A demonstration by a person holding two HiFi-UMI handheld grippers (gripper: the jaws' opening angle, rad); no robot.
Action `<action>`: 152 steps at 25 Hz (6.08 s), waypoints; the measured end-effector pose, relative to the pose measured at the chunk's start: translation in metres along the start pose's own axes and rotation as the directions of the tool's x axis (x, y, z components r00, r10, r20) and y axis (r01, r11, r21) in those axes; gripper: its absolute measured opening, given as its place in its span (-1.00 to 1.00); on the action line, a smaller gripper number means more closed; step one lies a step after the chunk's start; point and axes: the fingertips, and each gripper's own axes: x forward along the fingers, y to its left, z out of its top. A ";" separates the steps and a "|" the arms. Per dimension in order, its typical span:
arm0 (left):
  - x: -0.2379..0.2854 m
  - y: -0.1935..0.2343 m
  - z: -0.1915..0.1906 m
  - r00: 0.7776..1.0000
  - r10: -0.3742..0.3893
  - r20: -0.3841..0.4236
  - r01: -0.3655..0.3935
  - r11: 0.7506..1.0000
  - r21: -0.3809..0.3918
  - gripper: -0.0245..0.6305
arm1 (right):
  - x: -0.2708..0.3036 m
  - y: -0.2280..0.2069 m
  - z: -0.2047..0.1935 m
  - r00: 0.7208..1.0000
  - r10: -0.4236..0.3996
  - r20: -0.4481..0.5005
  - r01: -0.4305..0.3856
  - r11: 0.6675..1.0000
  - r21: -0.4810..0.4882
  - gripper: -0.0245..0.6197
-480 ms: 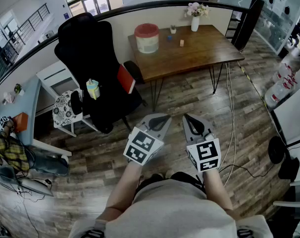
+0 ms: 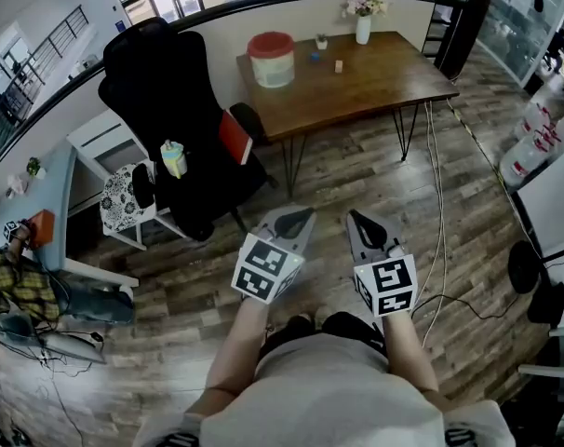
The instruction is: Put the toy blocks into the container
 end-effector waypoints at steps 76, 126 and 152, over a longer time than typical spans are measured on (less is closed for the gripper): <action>0.271 0.274 0.049 0.985 -0.172 -0.011 0.171 0.981 -0.089 -0.88 | 0.329 -0.213 0.026 0.998 -0.060 -0.032 0.064 0.991 0.117 0.15; 0.458 0.483 0.111 0.980 0.197 -0.007 -0.191 0.939 -0.286 -0.88 | 0.613 -0.365 0.050 0.939 0.342 -0.028 -0.341 0.939 0.039 0.14; 0.558 0.462 0.041 0.988 -0.002 -0.154 -0.053 0.934 -0.355 -0.88 | 0.673 -0.439 -0.114 0.927 0.123 -0.353 -0.051 0.977 0.208 -0.12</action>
